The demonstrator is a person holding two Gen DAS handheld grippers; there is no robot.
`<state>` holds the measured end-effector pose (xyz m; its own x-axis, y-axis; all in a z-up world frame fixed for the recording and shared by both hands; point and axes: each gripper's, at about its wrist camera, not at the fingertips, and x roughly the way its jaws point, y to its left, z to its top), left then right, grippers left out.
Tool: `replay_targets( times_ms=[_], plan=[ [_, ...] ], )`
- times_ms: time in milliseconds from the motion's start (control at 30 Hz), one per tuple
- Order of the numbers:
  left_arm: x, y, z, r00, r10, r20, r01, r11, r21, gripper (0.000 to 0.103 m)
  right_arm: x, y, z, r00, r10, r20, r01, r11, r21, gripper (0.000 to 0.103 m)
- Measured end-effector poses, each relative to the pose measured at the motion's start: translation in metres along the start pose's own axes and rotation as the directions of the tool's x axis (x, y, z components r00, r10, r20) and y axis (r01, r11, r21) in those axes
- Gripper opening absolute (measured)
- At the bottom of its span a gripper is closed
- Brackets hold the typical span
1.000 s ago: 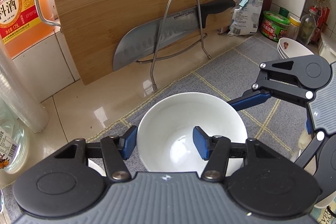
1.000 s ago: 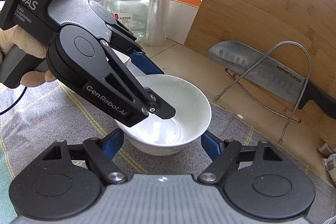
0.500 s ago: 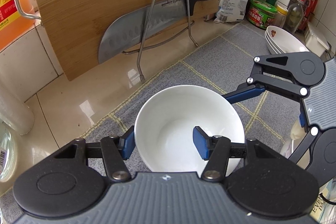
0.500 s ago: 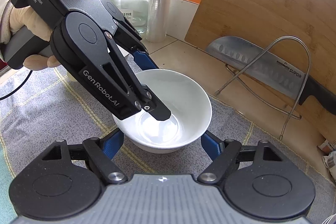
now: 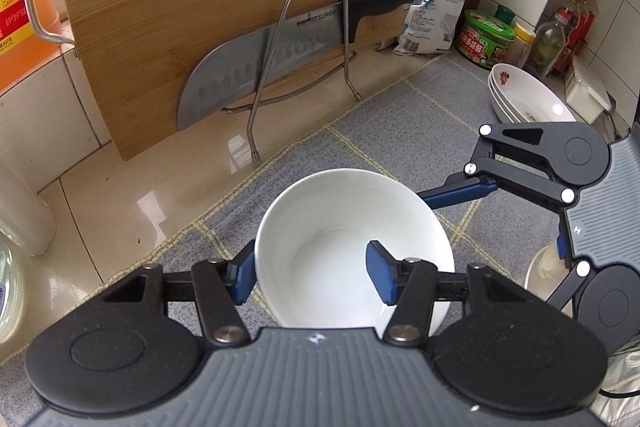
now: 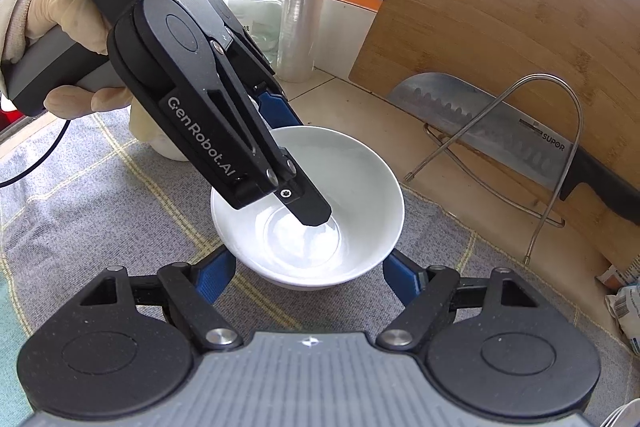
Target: Organize plates and bowls
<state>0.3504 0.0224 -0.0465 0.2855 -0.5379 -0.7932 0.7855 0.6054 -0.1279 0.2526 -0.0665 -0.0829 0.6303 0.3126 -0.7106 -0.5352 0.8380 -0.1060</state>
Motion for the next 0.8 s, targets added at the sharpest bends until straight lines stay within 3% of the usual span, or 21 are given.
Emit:
replay_targets(
  times_ms=[800],
  plan=[
    [-0.048,-0.083,-0.005,0.998,-0.015,0.056,0.012,0.998,0.056,0.055,-0.092,0.023,-0.027,0.999,-0.028,0.033,0.027,0.999,0.028,0.084]
  ],
)
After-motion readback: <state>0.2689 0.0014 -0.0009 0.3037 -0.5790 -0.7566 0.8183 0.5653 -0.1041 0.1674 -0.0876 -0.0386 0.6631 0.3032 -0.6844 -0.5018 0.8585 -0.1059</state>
